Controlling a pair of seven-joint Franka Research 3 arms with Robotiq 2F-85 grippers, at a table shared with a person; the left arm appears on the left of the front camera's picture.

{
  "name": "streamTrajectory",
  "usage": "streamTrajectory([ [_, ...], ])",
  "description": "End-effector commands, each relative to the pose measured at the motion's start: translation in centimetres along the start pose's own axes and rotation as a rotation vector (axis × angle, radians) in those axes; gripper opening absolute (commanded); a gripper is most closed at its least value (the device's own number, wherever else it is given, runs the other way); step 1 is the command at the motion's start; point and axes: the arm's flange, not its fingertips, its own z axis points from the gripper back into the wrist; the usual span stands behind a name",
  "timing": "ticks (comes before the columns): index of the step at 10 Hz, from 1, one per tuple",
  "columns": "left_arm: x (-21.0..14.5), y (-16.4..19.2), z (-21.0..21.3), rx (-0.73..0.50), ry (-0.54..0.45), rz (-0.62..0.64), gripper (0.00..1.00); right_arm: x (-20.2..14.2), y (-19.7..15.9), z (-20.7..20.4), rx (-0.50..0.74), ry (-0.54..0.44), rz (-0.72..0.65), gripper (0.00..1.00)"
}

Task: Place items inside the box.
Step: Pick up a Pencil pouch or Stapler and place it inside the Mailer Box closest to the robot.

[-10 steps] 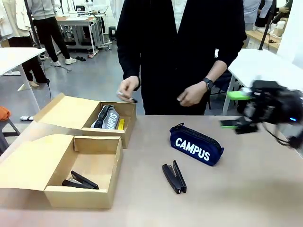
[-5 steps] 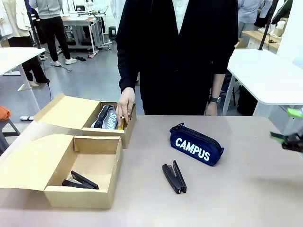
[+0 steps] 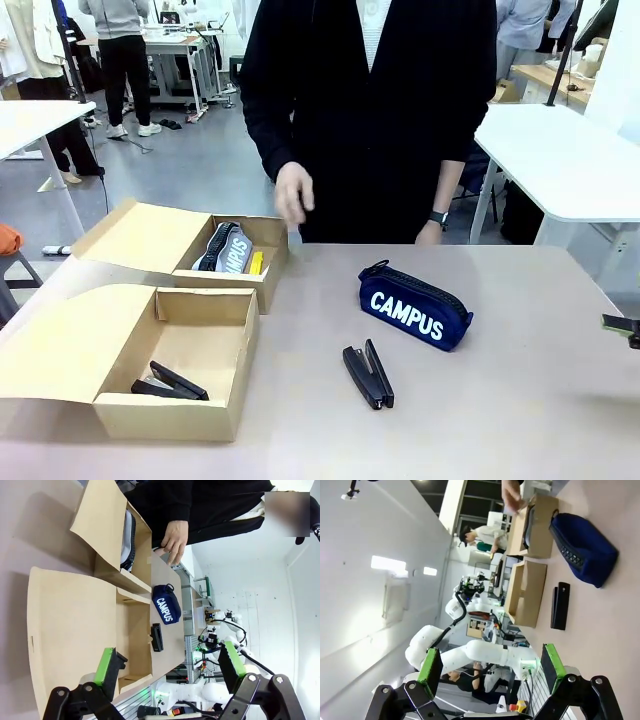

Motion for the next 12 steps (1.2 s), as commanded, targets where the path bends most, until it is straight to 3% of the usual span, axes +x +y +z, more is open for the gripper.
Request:
streamTrajectory([
  [1,-0.20,-0.11,-0.11,-0.021,-0.009,-0.014,1.00,0.65,0.33,-1.00,0.027,-0.008,-0.023,1.00],
  [12,-0.20,-0.11,-0.11,-0.021,-0.009,-0.014,1.00,0.65,0.33,-1.00,0.027,-0.008,-0.023,1.00],
])
